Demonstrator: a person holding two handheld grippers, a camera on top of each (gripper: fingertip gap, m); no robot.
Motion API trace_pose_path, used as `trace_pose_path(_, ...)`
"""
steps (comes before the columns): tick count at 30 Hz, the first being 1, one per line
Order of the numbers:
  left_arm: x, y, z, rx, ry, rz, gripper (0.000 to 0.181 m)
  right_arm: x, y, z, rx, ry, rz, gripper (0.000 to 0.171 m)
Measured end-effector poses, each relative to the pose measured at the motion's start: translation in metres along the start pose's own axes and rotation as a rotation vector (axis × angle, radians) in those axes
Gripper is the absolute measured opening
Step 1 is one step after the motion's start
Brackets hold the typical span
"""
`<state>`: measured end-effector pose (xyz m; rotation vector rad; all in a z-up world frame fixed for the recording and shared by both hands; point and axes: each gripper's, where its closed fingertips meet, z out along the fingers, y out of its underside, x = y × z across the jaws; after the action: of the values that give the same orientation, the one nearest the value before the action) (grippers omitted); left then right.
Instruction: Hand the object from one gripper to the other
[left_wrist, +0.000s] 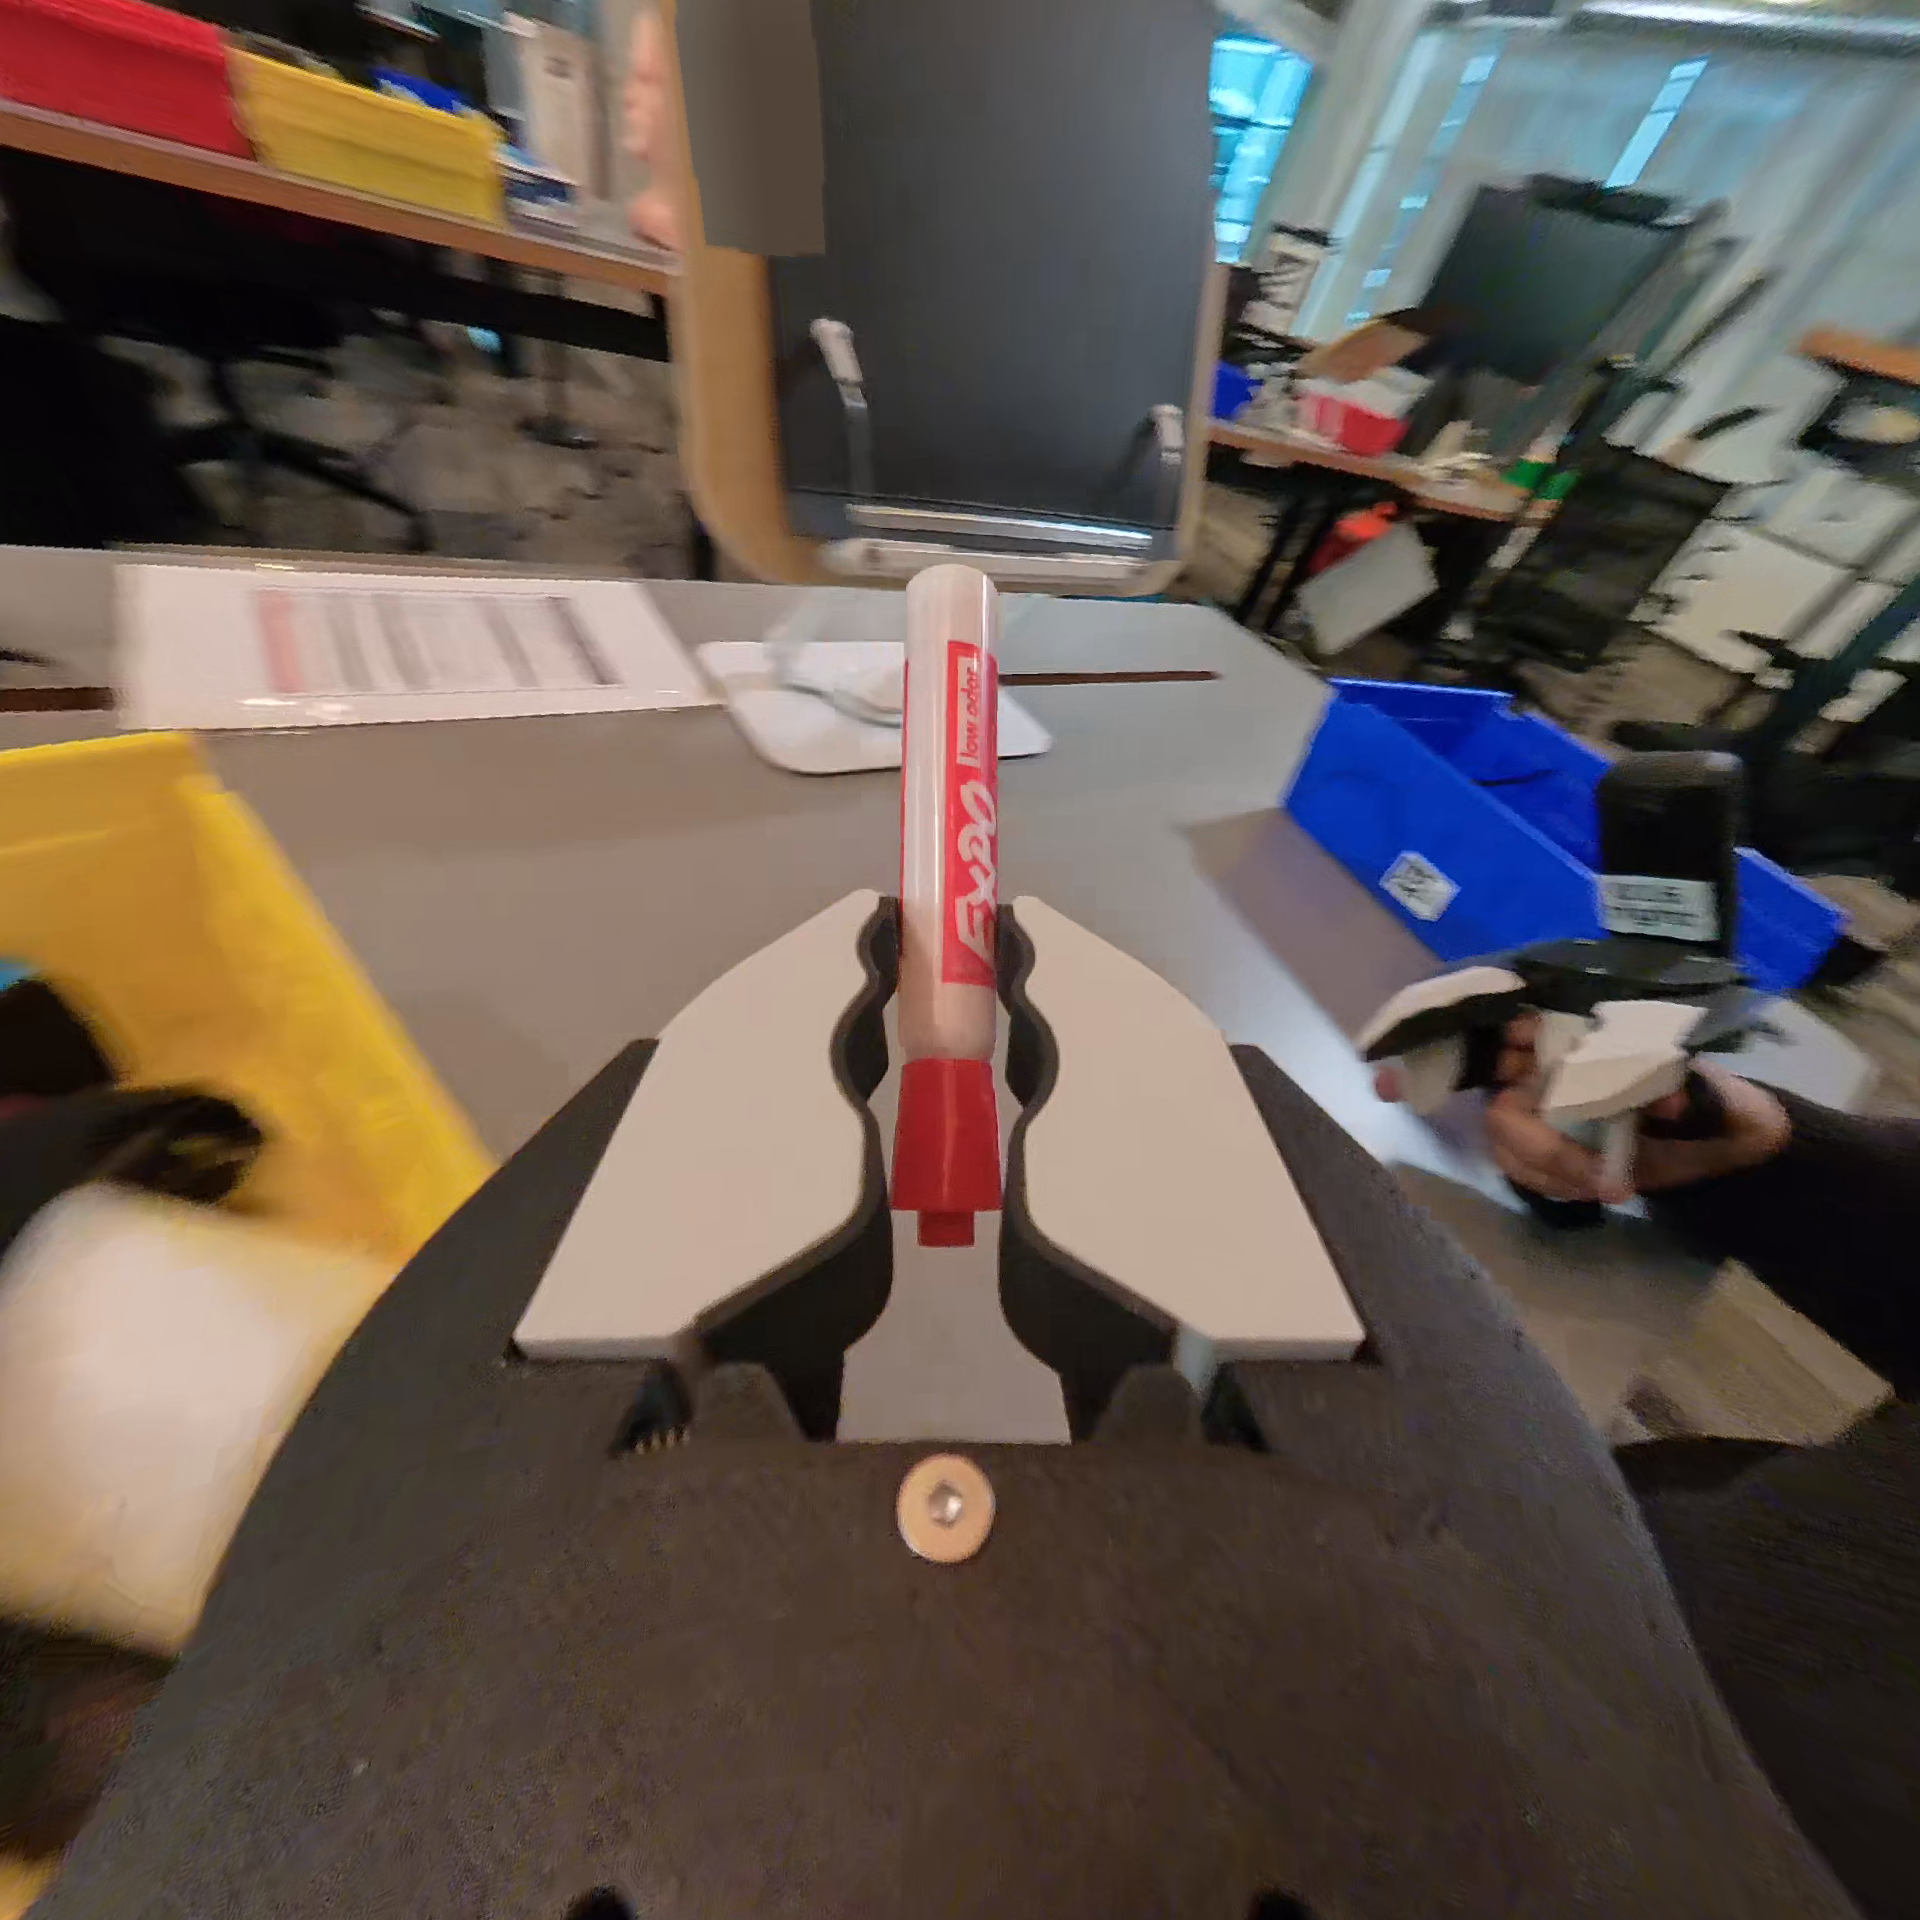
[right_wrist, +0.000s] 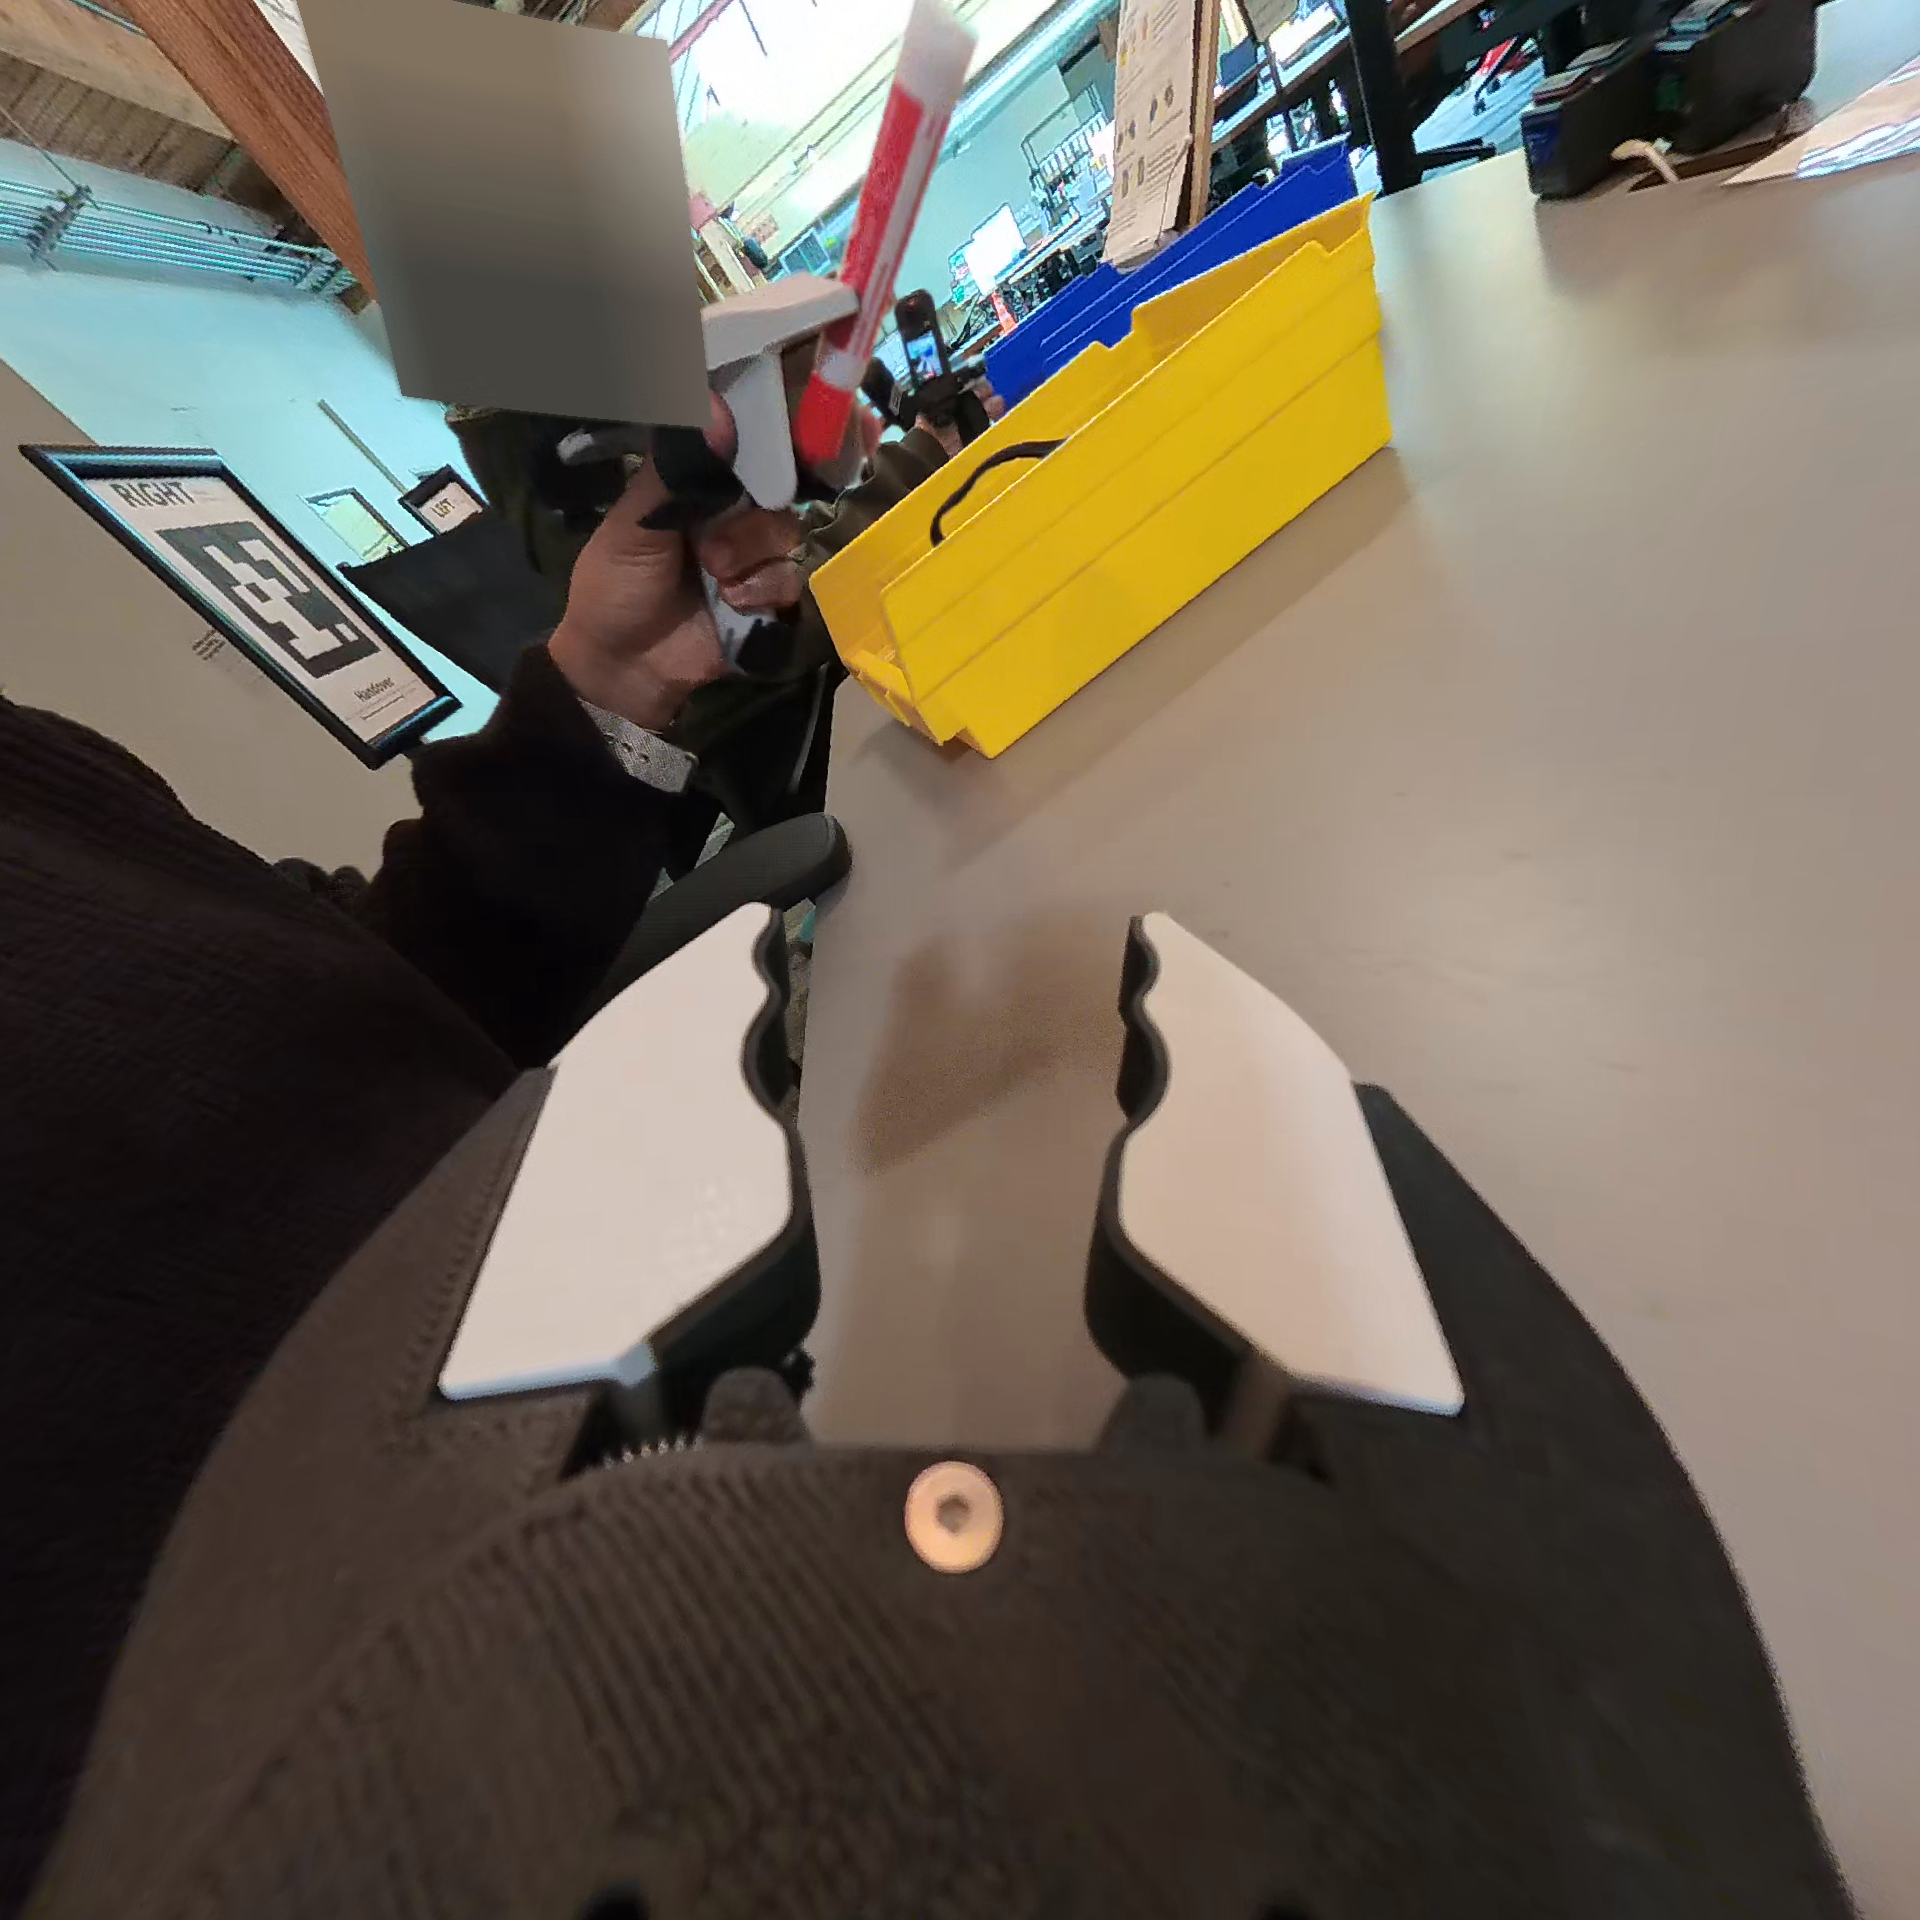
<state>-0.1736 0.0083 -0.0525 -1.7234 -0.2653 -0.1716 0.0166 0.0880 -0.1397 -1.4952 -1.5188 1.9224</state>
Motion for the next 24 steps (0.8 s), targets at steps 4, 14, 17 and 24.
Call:
trace_pose_path(4, 0.056, 0.014, 0.055, 0.005, 0.268, -0.110, 0.019, 0.008, 0.005, 0.001, -0.020, 0.038, -0.025, 0.064)
trace_pose_path(14, 0.128, 0.059, 0.132, 0.038, 0.638, -0.295, 0.019, 0.042, -0.050, -0.011, 0.242, 0.202, -0.113, 0.066)
trace_pose_path(17, 0.117, 0.068, 0.141, 0.051, 0.632, -0.307, 0.019, 0.060, -0.069, -0.010, 0.286, 0.345, -0.183, 0.066)
trace_pose_path(24, 0.116, 0.075, 0.131, 0.017, 0.705, -0.413, 0.019, 0.055, -0.088, 0.003, 0.369, 0.276, -0.143, 0.056)
